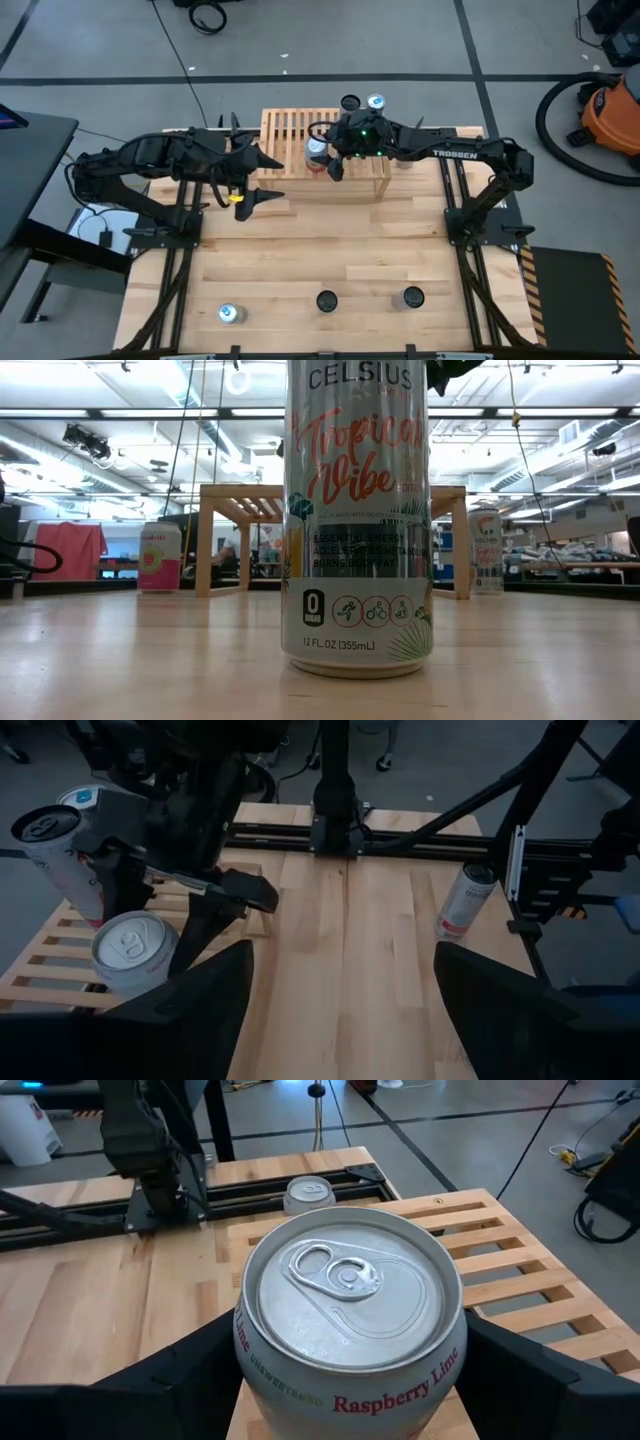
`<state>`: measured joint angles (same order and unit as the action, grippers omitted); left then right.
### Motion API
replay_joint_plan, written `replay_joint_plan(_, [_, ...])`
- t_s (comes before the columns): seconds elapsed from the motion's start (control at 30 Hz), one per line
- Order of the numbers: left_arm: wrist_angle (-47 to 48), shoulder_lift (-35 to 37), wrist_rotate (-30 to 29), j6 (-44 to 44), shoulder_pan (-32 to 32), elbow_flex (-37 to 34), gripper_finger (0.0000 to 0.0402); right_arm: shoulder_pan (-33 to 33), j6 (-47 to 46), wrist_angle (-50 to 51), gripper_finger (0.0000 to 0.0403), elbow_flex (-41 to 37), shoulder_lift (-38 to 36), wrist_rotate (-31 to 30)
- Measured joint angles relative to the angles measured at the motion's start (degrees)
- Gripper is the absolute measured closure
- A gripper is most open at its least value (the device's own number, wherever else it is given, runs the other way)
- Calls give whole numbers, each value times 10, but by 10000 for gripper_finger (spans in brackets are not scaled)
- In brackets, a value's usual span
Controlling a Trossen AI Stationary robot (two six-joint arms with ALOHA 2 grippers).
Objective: Place canned beverage on shelf
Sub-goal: Put the bottom pink white soda can on the shelf
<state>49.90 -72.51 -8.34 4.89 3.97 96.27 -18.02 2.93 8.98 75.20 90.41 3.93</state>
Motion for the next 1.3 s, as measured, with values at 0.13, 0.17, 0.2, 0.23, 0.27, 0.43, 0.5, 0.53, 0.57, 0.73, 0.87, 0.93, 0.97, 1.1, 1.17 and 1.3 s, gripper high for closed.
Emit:
replay_joint_plan(0.13, [2,0,0,0,0,0,88,2,-13,-5,85,-1,0,-20])
replay_joint_plan(0.17, [1,0,0,0,0,0,88,2,-18,-4,85,-1,0,-28])
replay_joint_plan(0.2, [1,0,0,1,0,0,88,2,-24,-4,85,-1,0,-34])
replay_joint_plan(0.23, [2,0,0,1,0,0,88,2,-29,-3,85,-1,0,-40])
replay_joint_plan(0.27, [2,0,0,3,0,0,88,2,-32,-2,85,-1,0,-43])
replay_joint_plan(0.43, [2,0,0,5,0,0,88,2,-29,-3,84,-1,0,-41])
replay_joint_plan(0.5, [2,0,0,5,0,0,88,2,-26,-3,80,-1,0,-39])
replay_joint_plan(0.53, [2,0,0,5,0,0,88,2,-22,-3,78,-1,0,-39])
replay_joint_plan(0.57, [2,0,0,5,0,0,88,2,-16,-3,74,-1,0,-38])
replay_joint_plan(0.73, [2,0,0,5,0,0,88,2,-7,0,50,-2,0,-38])
replay_joint_plan(0.87, [2,0,0,5,0,0,88,1,-7,1,30,-2,0,-38])
replay_joint_plan(0.93, [2,0,0,5,0,0,88,1,-7,3,22,-2,0,-38])
replay_joint_plan(0.97, [2,0,0,5,0,0,88,2,-7,3,19,-2,0,-40])
replay_joint_plan(1.1, [2,0,0,5,0,0,88,1,-12,3,11,-2,0,-42])
replay_joint_plan(1.17, [2,0,0,5,0,0,88,1,-13,3,10,-2,0,-43])
replay_joint_plan(1.3, [2,0,0,5,0,0,88,1,-14,11,9,-2,-4,-43])
